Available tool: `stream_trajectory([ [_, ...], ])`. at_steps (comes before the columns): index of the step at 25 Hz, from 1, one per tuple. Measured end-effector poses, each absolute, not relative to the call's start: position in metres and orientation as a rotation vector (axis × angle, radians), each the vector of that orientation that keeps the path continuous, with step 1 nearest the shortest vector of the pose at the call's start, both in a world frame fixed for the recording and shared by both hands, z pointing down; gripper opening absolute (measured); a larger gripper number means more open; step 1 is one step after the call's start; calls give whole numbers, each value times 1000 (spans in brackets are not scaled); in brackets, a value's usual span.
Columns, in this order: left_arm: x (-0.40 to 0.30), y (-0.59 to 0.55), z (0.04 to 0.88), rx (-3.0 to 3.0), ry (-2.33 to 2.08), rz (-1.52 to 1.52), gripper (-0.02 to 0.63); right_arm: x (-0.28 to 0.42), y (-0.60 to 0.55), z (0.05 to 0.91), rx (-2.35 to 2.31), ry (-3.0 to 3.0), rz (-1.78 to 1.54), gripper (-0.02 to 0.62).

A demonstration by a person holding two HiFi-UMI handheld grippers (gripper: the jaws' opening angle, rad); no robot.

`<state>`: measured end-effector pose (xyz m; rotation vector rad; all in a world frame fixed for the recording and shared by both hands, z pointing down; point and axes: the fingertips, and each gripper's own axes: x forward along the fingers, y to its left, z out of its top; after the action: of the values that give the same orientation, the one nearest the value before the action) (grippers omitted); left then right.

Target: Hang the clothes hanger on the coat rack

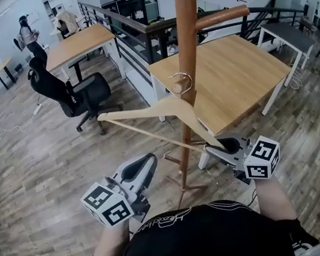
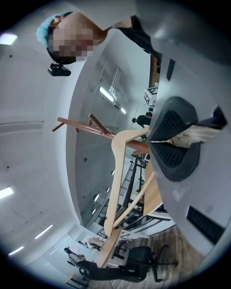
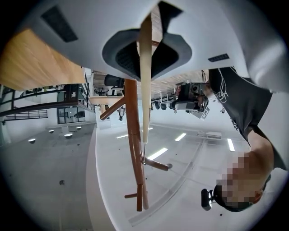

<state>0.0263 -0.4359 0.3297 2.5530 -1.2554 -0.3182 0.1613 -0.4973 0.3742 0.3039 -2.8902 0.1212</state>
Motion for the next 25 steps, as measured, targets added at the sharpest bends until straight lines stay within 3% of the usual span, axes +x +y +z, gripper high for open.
stream_trajectory([
  [16, 17, -430, 327, 2592, -1163, -301, 17, 194, -490, 345, 449, -3087, 255, 77],
  [25, -3, -416, 340, 2631, -1030, -309, 17, 221, -472, 324, 926, -3100, 121, 242],
])
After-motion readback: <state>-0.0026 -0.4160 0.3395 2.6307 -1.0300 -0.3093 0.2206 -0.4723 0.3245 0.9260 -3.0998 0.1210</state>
